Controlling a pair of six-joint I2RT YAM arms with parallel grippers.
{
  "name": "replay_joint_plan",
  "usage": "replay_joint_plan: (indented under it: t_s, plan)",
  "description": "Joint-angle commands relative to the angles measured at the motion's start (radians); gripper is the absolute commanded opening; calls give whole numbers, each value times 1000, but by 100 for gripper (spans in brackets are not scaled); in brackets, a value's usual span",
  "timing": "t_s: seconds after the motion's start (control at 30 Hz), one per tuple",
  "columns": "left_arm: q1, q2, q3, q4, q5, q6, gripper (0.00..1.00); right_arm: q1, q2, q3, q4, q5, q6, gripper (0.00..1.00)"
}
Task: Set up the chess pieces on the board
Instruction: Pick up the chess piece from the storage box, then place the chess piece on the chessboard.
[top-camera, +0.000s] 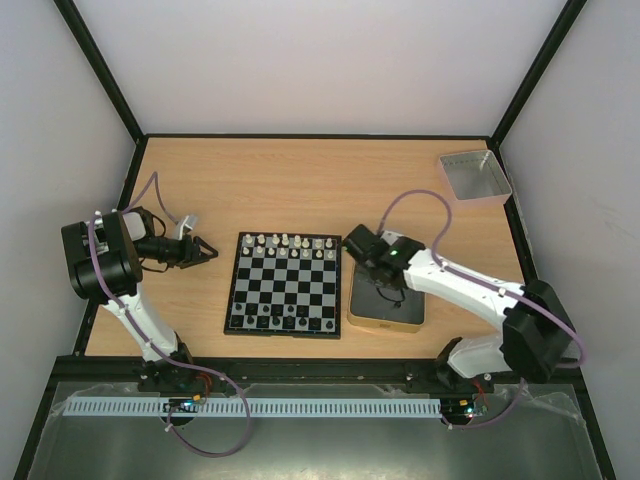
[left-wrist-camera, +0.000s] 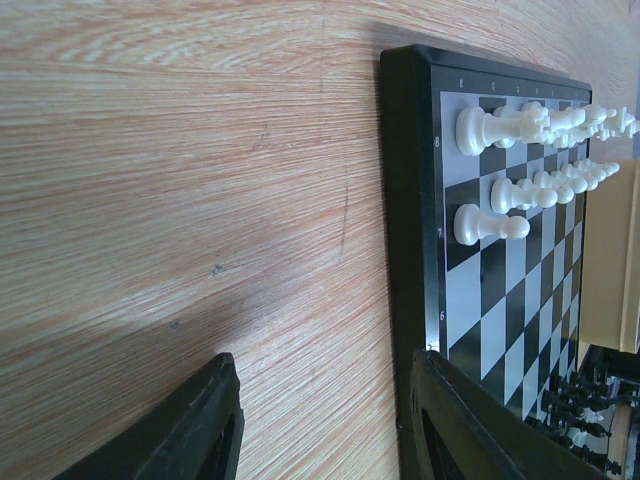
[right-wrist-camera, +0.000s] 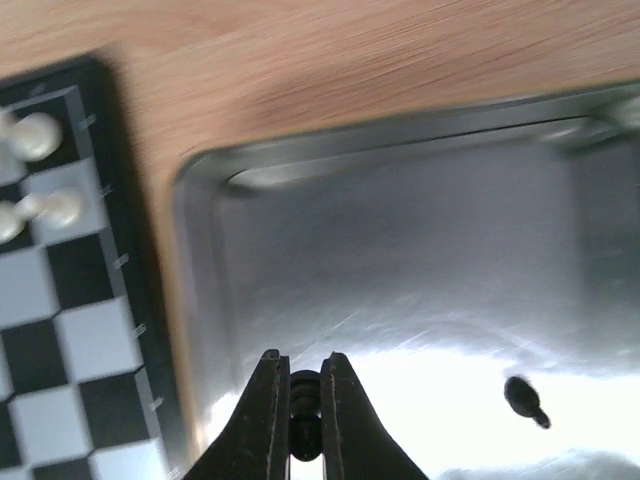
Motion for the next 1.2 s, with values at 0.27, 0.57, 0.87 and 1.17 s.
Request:
replay_joint_plan:
  t_s: [0.27, 0.57, 0.87, 1.17]
  plan:
    - [-2, 100, -35, 85, -337, 6, 49, 312, 230, 188, -7, -24, 84, 3]
    - [-3, 96, -37, 88, -341, 3, 49, 394, 367, 253, 59, -85, 67, 3]
    - [-1, 95, -37, 88, -340, 3, 49, 406, 396, 244, 80, -110, 60, 3]
    - [-1, 92, -38, 88, -338, 4, 49, 406, 404, 231, 87, -120, 59, 3]
